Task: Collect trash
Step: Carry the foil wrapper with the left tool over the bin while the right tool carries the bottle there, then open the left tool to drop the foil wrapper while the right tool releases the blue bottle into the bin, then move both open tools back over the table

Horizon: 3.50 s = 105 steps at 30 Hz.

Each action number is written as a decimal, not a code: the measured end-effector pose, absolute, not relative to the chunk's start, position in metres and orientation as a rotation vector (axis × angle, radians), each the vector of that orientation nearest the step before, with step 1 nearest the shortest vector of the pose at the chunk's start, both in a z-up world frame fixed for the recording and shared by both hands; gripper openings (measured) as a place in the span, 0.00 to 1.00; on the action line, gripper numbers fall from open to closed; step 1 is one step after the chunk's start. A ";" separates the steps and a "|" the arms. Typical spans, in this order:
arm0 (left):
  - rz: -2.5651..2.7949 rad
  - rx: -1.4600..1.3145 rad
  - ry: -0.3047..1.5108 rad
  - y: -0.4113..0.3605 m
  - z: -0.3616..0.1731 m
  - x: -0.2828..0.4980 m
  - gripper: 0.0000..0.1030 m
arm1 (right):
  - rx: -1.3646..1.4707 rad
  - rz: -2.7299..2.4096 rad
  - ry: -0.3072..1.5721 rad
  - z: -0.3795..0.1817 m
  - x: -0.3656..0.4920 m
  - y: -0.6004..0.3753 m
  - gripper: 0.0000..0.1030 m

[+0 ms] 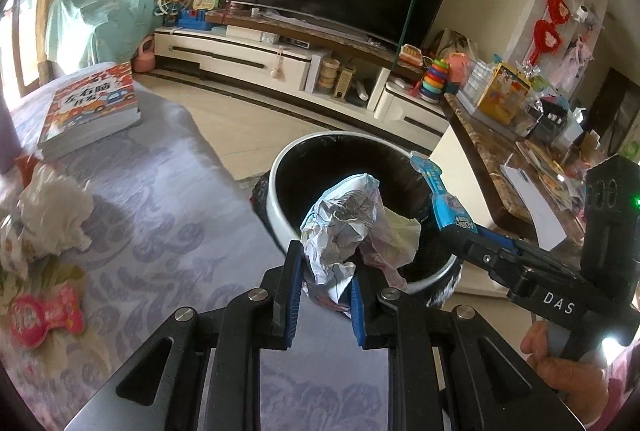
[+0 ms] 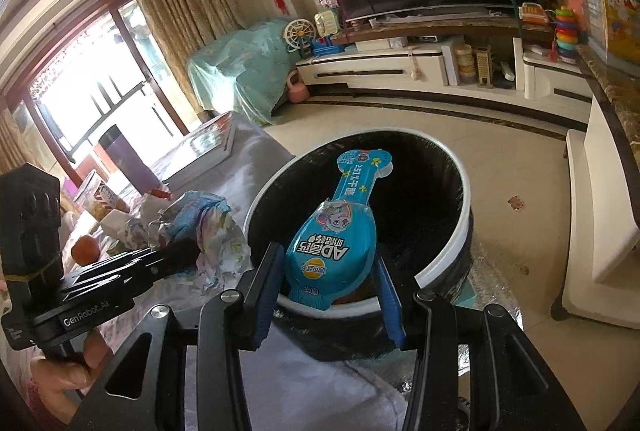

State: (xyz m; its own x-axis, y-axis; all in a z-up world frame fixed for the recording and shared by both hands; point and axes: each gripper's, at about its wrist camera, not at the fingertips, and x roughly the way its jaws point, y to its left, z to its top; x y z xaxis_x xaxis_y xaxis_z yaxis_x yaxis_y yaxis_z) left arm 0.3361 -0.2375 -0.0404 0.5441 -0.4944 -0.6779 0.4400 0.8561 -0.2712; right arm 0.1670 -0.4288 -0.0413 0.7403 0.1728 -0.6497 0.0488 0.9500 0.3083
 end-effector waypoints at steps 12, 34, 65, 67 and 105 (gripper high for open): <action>-0.557 -0.039 0.838 -0.267 -0.047 0.363 0.19 | 0.322 0.050 0.750 -0.044 0.186 -0.448 0.44; -0.538 -0.026 0.858 -0.290 -0.053 0.382 0.45 | 0.327 0.031 0.770 -0.049 0.199 -0.458 0.52; -0.320 -0.232 0.843 -0.121 -0.064 0.255 0.64 | 0.343 0.211 0.771 -0.052 0.166 -0.359 0.90; -0.301 -0.243 0.842 -0.110 -0.064 0.247 0.64 | 0.333 0.230 0.779 -0.054 0.166 -0.346 0.90; -0.080 -0.349 0.848 0.009 -0.068 0.250 0.64 | 0.314 0.381 0.868 -0.084 0.213 -0.244 0.90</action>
